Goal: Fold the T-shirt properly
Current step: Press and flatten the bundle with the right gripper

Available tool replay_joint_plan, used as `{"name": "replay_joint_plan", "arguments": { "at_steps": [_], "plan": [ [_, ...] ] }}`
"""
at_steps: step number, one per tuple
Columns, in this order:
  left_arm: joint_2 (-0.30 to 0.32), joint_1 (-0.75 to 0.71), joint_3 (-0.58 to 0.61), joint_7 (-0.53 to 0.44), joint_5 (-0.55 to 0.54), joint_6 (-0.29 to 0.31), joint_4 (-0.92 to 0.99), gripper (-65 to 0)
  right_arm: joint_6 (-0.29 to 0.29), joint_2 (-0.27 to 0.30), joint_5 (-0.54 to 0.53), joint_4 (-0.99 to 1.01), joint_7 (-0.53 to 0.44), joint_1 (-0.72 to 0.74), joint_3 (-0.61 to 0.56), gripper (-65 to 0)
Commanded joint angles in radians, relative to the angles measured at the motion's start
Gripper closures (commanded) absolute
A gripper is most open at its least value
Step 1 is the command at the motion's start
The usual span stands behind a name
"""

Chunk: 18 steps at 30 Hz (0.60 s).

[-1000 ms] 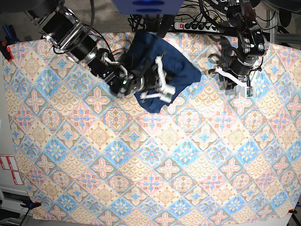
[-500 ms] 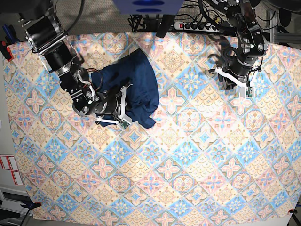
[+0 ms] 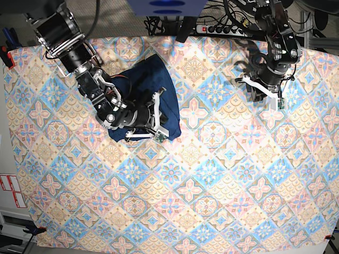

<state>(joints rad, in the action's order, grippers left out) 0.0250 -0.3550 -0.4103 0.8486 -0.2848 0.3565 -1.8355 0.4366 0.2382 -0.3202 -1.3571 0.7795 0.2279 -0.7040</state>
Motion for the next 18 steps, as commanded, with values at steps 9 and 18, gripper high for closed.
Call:
{"name": "replay_joint_plan", "arguments": {
  "at_steps": [9,18],
  "plan": [
    [0.003,0.003,-0.002,-0.018,-0.008,0.003,-0.016,0.0,0.006,-0.086,-0.013,0.094,-0.024,0.017,0.002,0.0],
    [0.003,0.003,0.000,-0.018,-0.008,0.003,-0.016,0.0,0.006,-0.084,-0.013,0.083,-0.018,0.015,0.002,0.0]
  ]
}}
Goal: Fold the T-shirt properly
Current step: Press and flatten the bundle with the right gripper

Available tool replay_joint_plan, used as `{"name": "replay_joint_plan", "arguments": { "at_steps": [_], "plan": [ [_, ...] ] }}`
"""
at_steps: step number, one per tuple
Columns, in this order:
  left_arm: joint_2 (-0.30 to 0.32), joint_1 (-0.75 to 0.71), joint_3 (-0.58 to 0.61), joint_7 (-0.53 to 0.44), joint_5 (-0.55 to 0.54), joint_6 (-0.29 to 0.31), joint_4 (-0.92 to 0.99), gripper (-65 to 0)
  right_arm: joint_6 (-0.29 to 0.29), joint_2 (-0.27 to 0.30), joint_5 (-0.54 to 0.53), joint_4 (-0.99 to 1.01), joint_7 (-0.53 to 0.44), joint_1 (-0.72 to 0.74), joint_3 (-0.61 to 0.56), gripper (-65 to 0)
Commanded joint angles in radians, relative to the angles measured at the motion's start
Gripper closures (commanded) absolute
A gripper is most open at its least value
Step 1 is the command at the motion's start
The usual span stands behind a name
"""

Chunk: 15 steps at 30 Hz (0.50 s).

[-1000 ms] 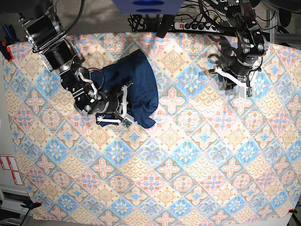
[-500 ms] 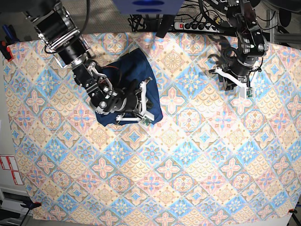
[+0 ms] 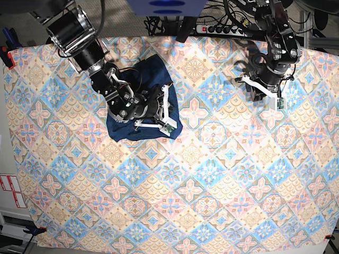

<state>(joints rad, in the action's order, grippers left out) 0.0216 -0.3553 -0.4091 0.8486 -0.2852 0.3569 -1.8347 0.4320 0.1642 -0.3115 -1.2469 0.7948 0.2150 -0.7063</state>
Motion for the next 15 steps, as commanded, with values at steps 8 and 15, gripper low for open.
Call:
{"name": "replay_joint_plan", "arguments": {
  "at_steps": [8,15],
  "plan": [
    [0.007,0.005,0.000,-0.018,-0.007,0.003,-0.015,0.0,0.011,0.061,-0.022,-0.221,0.082,-0.081,0.015,0.0],
    [0.007,0.009,0.003,-0.019,-0.007,0.003,-0.015,0.0,0.011,0.061,-0.022,-0.218,0.094,-0.134,0.015,0.0]
  ]
}}
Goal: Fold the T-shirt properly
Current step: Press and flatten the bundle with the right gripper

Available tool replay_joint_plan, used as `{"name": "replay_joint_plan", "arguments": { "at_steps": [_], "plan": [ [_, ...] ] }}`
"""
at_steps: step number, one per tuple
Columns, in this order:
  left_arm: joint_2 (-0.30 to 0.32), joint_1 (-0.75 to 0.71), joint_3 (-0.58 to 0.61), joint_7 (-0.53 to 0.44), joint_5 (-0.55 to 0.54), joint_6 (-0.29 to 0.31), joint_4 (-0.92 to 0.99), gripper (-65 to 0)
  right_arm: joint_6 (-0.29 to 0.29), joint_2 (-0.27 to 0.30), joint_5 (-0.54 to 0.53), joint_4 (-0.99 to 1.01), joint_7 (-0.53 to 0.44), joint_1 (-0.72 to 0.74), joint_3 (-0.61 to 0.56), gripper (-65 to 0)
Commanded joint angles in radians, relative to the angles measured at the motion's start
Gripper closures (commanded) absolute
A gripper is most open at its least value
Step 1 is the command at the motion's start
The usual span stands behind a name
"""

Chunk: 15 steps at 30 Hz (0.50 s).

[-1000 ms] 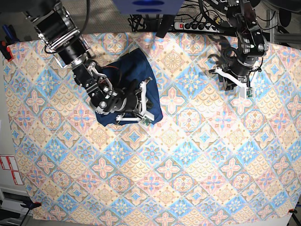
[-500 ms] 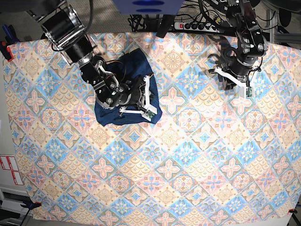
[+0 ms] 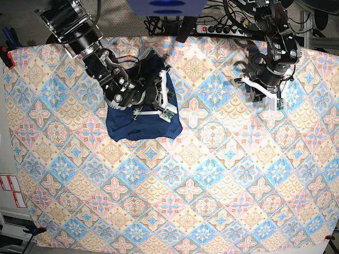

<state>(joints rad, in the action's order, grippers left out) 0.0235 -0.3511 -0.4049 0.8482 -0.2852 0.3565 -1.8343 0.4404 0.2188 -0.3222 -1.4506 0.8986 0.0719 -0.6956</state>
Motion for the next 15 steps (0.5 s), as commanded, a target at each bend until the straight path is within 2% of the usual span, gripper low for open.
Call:
{"name": "replay_joint_plan", "arguments": {
  "at_steps": [1,15],
  "plan": [
    [0.005,0.008,-0.001,-0.019,-0.007,0.003,-0.015,0.0,0.002,0.006,-0.012,-0.014,-0.009,0.001,0.004,0.0],
    [0.003,0.014,-0.001,-0.019,-0.007,0.003,-0.015,0.0,0.001,0.020,-0.010,0.027,-0.020,-0.051,-0.002,0.0]
  ]
}}
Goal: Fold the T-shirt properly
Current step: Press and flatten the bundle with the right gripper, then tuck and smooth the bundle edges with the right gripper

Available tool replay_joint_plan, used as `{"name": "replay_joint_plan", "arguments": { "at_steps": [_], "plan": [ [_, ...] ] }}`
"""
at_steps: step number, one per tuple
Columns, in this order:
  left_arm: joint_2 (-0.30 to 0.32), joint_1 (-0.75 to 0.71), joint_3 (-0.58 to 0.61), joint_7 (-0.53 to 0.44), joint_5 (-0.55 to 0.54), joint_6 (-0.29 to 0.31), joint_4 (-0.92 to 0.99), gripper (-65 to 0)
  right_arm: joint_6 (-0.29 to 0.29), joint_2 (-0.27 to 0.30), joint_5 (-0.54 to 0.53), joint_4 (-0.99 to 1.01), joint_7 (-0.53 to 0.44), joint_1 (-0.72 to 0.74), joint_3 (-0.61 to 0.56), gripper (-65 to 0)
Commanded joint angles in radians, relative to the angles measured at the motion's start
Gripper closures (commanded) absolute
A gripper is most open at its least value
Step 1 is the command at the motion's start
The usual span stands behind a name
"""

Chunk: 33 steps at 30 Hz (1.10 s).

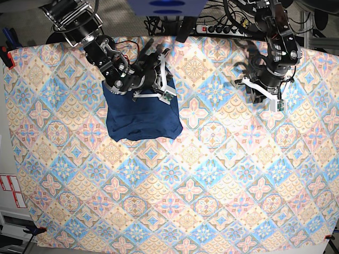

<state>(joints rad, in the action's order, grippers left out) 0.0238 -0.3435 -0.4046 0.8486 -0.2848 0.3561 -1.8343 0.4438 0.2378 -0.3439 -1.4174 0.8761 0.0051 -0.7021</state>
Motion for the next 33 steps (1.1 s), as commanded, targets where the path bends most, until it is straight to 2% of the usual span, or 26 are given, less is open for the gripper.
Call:
{"name": "replay_joint_plan", "arguments": {
  "at_steps": [1,3,8,13,16,23,29,33],
  "plan": [
    [0.003,0.007,-0.001,-0.019,-0.008,0.004,-0.015,0.0,-0.003,0.001,0.012,0.022,0.001,0.016,0.008,0.0],
    [0.003,0.010,-0.001,-0.019,-0.008,0.004,-0.015,0.0,-0.003,0.001,0.013,0.085,-0.004,0.025,0.009,0.0],
    [0.003,0.019,-0.001,-0.018,-0.008,0.004,-0.015,0.0,-0.004,0.001,0.018,0.198,-0.088,0.072,0.011,0.0],
    [0.003,0.019,-0.001,-0.018,-0.008,0.004,-0.015,0.0,-0.004,0.001,0.122,0.261,-0.119,0.118,0.020,0.0],
    [0.003,0.019,-0.001,-0.018,-0.008,0.004,-0.015,0.0,-0.004,0.001,0.165,0.272,-0.117,0.125,0.075,0.0],
    [0.003,0.019,-0.001,-0.018,-0.008,0.004,-0.015,0.0,-0.004,0.005,0.170,0.275,-0.117,0.163,0.170,0.0],
    [0.003,0.019,-0.001,-0.018,-0.008,0.004,-0.015,0.0,-0.003,0.022,0.170,0.352,-0.120,0.240,0.175,0.0],
    [0.003,0.019,-0.001,-0.018,-0.008,0.004,-0.015,0.0,-0.003,0.041,0.170,0.405,-0.159,0.283,0.175,0.0]
  ]
}}
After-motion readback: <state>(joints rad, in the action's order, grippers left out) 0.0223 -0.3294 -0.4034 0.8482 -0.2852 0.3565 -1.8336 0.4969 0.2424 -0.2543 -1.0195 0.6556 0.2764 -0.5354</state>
